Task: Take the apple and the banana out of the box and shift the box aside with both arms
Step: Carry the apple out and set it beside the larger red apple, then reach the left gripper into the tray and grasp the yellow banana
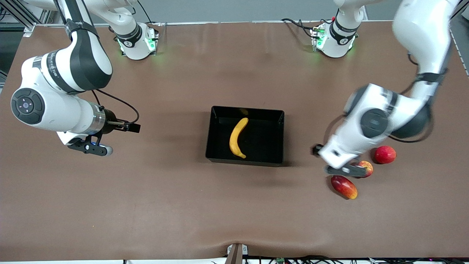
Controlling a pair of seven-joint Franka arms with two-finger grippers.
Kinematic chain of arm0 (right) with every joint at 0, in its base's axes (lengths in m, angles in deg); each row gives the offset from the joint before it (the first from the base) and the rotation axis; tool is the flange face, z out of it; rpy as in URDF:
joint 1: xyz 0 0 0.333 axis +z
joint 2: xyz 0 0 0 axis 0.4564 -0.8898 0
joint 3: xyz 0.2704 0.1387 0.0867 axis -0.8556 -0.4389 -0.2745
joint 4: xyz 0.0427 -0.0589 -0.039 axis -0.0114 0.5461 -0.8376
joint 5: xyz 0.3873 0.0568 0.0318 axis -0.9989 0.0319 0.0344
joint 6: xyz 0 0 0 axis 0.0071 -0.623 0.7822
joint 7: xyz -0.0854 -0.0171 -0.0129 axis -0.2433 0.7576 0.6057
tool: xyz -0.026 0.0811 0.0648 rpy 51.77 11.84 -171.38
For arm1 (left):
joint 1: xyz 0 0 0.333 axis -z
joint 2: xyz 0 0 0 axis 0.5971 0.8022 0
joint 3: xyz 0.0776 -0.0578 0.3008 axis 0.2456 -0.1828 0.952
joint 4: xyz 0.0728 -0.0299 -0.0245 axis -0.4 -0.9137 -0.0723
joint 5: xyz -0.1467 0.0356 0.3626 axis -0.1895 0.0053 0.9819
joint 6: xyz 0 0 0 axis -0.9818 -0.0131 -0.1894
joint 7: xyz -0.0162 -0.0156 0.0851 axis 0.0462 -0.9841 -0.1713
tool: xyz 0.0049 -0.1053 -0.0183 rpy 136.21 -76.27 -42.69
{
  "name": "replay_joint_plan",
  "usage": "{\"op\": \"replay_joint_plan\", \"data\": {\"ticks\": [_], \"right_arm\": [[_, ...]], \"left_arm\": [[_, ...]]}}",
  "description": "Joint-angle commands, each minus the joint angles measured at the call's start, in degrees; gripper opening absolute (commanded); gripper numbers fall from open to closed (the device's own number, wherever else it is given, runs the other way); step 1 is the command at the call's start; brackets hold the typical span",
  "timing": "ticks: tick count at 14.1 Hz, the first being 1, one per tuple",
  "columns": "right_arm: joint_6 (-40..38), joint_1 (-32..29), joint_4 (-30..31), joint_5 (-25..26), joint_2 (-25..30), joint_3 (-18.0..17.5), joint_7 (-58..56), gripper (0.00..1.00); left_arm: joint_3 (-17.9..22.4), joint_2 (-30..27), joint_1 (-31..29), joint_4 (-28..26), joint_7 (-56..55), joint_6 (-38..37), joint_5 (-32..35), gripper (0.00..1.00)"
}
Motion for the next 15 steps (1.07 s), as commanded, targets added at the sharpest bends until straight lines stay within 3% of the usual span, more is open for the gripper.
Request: {"op": "replay_joint_plan", "data": {"ticks": [1, 5, 11, 15], "right_arm": [[0.6, 0.6, 0.8, -1.4, 0.8, 0.1, 0.8, 1.00], [1.4, 0.6, 1.3, -1.4, 0.7, 0.1, 0.9, 1.00], [2.8, 1.2, 2.7, -1.4, 0.7, 0.2, 0.9, 1.00], [3.3, 1.2, 3.3, -1.4, 0.7, 0.2, 1.1, 1.00]], "left_arm": [[0.1, 1.7, 9.0, 0.9, -7.1, -0.2, 0.9, 1.00], [0.8, 9.2, 19.4, 7.8, -13.6, 2.5, 0.9, 1.00], [15.1, 15.2, 37.5, 10.0, -22.6, 16.4, 0.3, 1.00], [16.7, 20.5, 40.9, 11.9, -26.8, 21.7, 0.7, 1.00]]}}
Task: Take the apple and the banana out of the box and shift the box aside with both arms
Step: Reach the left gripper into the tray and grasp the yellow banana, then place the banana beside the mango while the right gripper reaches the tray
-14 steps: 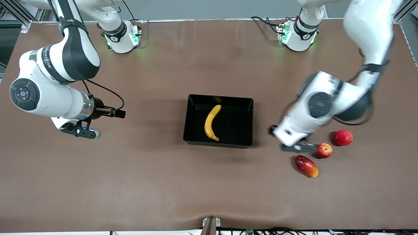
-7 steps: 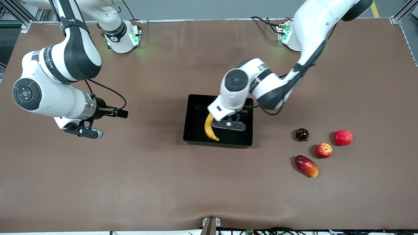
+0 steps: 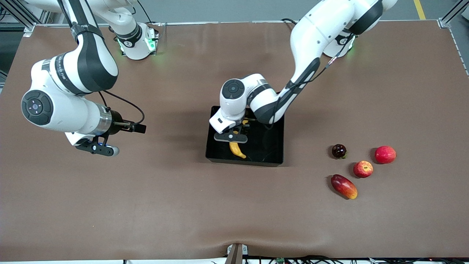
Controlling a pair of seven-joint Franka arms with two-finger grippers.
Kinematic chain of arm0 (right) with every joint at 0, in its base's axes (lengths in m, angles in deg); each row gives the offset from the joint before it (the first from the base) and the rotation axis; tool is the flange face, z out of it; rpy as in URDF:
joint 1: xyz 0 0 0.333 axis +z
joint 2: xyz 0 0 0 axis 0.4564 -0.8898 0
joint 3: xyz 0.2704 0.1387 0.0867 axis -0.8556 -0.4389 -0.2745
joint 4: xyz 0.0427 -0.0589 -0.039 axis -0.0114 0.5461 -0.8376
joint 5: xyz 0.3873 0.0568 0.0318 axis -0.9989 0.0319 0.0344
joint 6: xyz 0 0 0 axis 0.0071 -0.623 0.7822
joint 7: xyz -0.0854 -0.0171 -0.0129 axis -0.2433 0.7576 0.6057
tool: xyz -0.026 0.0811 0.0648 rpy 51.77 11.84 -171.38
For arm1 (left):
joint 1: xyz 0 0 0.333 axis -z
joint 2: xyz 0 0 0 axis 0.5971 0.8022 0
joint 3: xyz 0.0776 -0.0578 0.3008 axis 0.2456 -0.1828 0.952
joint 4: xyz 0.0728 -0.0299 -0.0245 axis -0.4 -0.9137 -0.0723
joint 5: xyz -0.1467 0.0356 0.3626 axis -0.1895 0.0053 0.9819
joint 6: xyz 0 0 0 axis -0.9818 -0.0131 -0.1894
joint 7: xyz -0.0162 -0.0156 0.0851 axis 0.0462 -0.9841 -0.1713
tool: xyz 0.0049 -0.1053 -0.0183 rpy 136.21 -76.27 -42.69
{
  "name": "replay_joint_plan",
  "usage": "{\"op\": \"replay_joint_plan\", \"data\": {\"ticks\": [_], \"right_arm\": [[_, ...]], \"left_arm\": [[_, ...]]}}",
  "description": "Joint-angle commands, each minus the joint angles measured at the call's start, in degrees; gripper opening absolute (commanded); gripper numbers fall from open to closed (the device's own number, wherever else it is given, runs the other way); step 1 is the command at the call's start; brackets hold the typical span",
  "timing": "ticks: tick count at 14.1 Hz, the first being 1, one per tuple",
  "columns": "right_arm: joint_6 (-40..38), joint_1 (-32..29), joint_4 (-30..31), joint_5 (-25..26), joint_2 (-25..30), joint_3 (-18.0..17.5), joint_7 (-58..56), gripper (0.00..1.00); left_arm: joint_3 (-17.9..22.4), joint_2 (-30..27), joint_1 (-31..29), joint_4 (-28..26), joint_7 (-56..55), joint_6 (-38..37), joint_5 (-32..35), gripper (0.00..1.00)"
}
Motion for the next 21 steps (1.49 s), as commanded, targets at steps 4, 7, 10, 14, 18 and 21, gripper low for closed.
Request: {"op": "replay_joint_plan", "data": {"ticks": [4, 7, 10, 14, 18, 21], "right_arm": [[3.8, 0.9, 3.1, -0.8, 0.7, 0.1, 2.3, 1.00], [4.2, 1.2, 3.6, -0.9, 0.7, 0.1, 3.1, 1.00], [4.6, 2.3, 3.7, -0.9, 0.7, 0.1, 4.8, 1.00], [6.9, 4.5, 5.3, -1.0, 0.7, 0.0, 8.8, 1.00], [13.4, 9.7, 8.8, -1.5, 0.8, 0.0, 15.9, 1.00], [19.6, 14.1, 10.1, -1.5, -0.7, 0.0, 19.8, 1.00]], "left_arm": [[1.5, 4.5, 1.4, 2.5, -1.4, 2.4, 0.8, 0.66], [1.7, 4.0, 1.2, 2.5, 0.1, 2.4, 1.1, 0.08], [1.7, 1.7, 0.6, 2.5, 0.2, 1.9, 1.3, 0.00], [1.7, -4.0, -0.2, 2.5, 1.1, -3.0, 1.2, 0.00], [1.0, -11.0, -4.6, 2.2, 10.8, -10.4, -1.9, 0.00], [1.0, -15.5, -11.0, 1.8, 21.6, -16.3, -5.1, 0.00]]}}
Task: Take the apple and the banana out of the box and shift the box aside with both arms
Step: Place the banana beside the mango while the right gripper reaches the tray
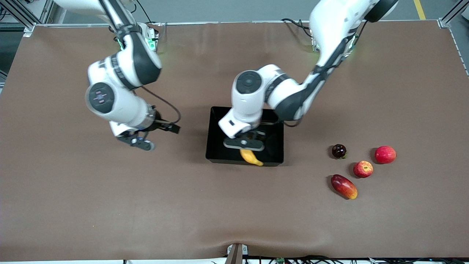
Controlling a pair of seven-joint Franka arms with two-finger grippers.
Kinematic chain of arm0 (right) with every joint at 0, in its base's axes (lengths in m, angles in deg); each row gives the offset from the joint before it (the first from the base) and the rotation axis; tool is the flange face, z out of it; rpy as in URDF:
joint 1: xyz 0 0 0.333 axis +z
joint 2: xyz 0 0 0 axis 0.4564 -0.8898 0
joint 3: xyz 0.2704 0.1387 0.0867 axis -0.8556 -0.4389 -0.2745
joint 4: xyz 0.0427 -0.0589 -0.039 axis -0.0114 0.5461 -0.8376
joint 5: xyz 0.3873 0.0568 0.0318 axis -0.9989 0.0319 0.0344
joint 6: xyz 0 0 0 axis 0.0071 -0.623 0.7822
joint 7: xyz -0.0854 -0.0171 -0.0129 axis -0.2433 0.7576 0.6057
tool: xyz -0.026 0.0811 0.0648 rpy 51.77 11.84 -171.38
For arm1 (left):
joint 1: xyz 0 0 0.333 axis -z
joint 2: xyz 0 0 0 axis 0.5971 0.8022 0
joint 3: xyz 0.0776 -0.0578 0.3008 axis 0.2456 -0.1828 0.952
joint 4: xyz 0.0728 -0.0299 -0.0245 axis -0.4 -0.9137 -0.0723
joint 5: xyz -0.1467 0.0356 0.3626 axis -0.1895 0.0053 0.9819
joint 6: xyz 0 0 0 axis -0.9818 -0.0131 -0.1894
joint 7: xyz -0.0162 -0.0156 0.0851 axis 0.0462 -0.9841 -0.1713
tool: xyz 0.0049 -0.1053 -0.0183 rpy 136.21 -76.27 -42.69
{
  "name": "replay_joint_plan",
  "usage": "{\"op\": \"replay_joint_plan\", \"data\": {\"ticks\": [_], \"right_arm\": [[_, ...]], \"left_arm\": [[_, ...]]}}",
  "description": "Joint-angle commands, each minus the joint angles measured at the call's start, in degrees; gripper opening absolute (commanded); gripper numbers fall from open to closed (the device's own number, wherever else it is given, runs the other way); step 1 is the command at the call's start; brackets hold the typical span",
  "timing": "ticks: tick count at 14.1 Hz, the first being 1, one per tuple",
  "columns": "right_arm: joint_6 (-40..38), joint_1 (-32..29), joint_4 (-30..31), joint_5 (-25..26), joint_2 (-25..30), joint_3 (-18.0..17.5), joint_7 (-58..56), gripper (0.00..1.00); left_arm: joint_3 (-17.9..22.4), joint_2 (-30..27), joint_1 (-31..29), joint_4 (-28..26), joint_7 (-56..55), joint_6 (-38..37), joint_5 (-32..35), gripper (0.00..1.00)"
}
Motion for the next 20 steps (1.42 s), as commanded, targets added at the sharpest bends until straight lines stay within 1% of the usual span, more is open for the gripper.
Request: {"op": "replay_joint_plan", "data": {"ticks": [1, 3, 4, 6, 8, 9, 10, 11, 12, 13, 14, 17, 20], "right_arm": [[4.2, 3.7, 1.2, -0.3, -1.5, 0.5, 2.7, 1.00], [8.2, 6.6, 1.1, -0.3, -3.8, 0.5, 5.9, 1.00], [10.0, 7.8, 1.1, -0.3, -5.0, 0.5, 7.3, 1.00], [15.8, 11.5, 1.1, 0.2, -8.8, 0.6, 11.5, 1.00], [18.8, 12.1, 1.0, 1.6, -11.1, 0.8, 11.8, 1.00], [18.9, 12.0, 1.0, 4.2, -11.8, 0.7, 11.7, 1.00], [19.7, 12.3, 1.0, 6.4, -12.7, 0.7, 12.1, 0.95], [21.6, 13.2, 1.1, 6.9, -14.1, 0.7, 12.3, 0.76], [22.5, 13.4, 1.2, 6.9, -14.9, 0.7, 12.3, 0.45], [22.4, 13.7, 1.2, 6.9, -14.9, 0.7, 12.2, 0.16], [22.0, 13.5, 1.0, 6.8, -14.9, 0.6, 12.2, 0.00], [20.5, 12.7, 0.5, 6.7, -14.7, 0.6, 11.4, 0.00], [14.2, 12.3, -2.5, 6.4, -13.9, 0.7, 11.3, 0.00]], "left_arm": [[-0.3, -4.9, -6.6, -2.3, 10.8, -5.7, -2.5, 0.00], [-0.3, -5.9, -12.0, -2.5, 22.5, -11.1, -2.5, 0.00], [-0.3, -6.1, -15.1, -2.5, 28.0, -11.7, -2.5, 0.00], [-0.2, -5.8, -19.9, -2.6, 39.6, -11.7, -1.9, 0.00], [0.2, -4.7, -24.1, -2.5, 48.1, -10.7, -0.8, 0.00], [0.2, -3.5, -26.8, -2.5, 53.7, -9.3, 1.4, 0.00], [0.2, -2.5, -29.0, -2.5, 58.6, -7.0, 3.0, 0.00], [0.2, -1.1, -31.2, -2.4, 62.6, -4.4, 3.4, 0.00], [0.3, 0.1, -32.9, -2.4, 65.8, -2.1, 3.4, 0.00], [0.4, 1.3, -34.2, -2.3, 69.0, -0.1, 3.3, 0.00], [0.5, 2.7, -35.4, -2.1, 72.2, 2.4, 3.2, 0.00], [2.4, 7.0, -38.5, -2.0, 77.2, 10.3, 2.9, 0.00], [2.6, 10.9, -40.7, -1.9, 79.1, 16.1, 2.9, 0.00]]}}
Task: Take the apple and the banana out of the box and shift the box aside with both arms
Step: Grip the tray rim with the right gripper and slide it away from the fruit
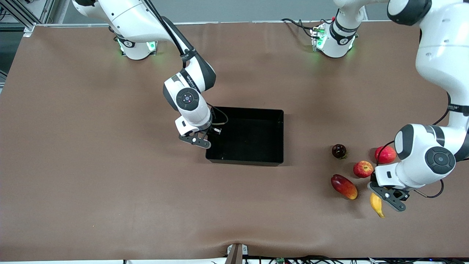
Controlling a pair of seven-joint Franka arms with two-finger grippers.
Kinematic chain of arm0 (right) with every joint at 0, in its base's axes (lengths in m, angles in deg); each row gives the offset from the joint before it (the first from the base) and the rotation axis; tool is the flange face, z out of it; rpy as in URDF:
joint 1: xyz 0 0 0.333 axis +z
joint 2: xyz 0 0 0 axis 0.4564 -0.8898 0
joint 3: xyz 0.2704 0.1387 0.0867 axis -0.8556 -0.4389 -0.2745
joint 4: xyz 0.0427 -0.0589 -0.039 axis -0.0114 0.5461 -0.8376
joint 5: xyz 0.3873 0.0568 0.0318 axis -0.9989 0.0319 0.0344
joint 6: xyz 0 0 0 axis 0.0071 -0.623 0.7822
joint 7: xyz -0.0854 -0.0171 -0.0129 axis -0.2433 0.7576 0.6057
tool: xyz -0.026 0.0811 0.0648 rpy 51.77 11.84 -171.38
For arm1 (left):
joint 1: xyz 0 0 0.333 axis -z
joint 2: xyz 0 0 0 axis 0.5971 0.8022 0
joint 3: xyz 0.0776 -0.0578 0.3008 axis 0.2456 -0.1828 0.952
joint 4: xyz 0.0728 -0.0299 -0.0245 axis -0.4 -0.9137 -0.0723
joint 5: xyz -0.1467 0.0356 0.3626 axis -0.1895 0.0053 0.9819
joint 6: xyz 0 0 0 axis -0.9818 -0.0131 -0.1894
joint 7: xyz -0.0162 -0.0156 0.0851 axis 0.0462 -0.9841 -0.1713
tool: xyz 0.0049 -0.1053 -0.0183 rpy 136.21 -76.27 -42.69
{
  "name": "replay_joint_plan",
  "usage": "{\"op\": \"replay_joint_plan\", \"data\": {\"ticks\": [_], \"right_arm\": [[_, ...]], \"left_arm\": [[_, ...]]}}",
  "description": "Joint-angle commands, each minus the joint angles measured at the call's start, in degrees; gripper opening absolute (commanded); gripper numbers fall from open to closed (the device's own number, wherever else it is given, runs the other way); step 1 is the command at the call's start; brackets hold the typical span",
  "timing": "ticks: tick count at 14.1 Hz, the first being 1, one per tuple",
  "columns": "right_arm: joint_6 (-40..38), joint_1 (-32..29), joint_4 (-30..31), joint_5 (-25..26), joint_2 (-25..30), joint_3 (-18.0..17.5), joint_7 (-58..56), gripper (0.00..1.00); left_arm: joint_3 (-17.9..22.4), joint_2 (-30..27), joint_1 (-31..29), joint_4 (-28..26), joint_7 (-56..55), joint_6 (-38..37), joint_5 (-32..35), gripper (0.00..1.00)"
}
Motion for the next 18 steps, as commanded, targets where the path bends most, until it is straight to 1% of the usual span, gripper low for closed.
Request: {"op": "replay_joint_plan", "data": {"ticks": [1, 2, 3, 4, 5, 6, 7, 8, 9, 12, 14, 15, 17, 18], "right_arm": [[-7.0, -1.5, -3.1, 0.4, 1.8, -0.2, -0.1, 0.00], [-9.0, -2.5, -3.3, 0.3, 3.0, -0.3, -3.1, 0.00], [-10.7, -3.6, -3.3, 0.1, 4.2, -0.3, -9.1, 0.00], [-12.7, -4.7, -3.3, -1.8, 5.5, -0.3, -14.3, 0.00], [-14.0, -5.8, -3.3, -3.7, 6.8, 0.1, -17.6, 0.00], [-15.3, -7.4, -3.1, -3.8, 7.7, 0.1, -19.8, 0.00], [-16.7, -8.8, -3.0, -3.8, 8.6, 0.0, -22.1, 0.00], [-18.3, -10.5, -2.9, -3.8, 9.4, 0.1, -25.0, 0.00], [-19.8, -12.4, -2.8, -3.8, 10.2, 0.1, -27.8, 0.00], [-23.7, -18.3, -2.8, -3.8, 11.7, 0.1, -32.3, 0.00], [-25.7, -22.6, -2.5, -3.8, 12.4, 0.3, -38.7, 0.00], [-26.5, -25.3, -2.3, -3.8, 12.7, 0.2, -41.7, 0.00], [-28.1, -29.0, -2.2, -3.3, 13.2, 0.4, -45.0, 0.00], [-28.6, -31.4, -2.1, -2.9, 13.2, 0.4, -47.0, 0.00]], "left_arm": [[-0.4, 3.3, -1.4, 0.8, 1.6, 3.7, 0.6, 0.00], [-0.4, 4.9, -1.7, 0.8, 1.1, 4.8, 0.3, 0.00], [-0.4, 5.5, -2.3, 0.8, 0.8, 6.2, 0.3, 0.00], [-0.4, 6.1, -2.5, 0.8, 0.7, 6.5, 0.2, 0.00], [-0.4, 6.3, -2.9, 0.8, -0.1, 6.5, 0.0, 0.00], [-0.4, 6.3, -2.9, 0.7, -1.2, 6.5, -0.9, 0.00], [-0.4, 6.3, -3.1, 0.7, -1.4, 6.5, -1.8, 0.03], [-0.4, 6.3, -3.3, 0.7, -1.3, 6.5, -2.0, 0.45], [-0.4, 6.1, -3.6, 0.7, -0.8, 6.5, -1.8, 0.99], [-1.0, 3.7, -4.2, 0.7, -1.3, 5.6, -3.0, 1.00], [-1.3, 1.2, -4.1, 0.8, -1.5, 1.1, -4.0, 1.00], [-1.5, -0.5, -3.8, 0.8, -1.7, -0.8, -5.2, 1.00], [-1.8, -3.2, -4.3, 0.6, -2.4, -2.3, -9.4, 1.00], [-1.8, -5.0, -4.2, 0.6, -3.2, -4.8, -10.8, 1.00]]}}
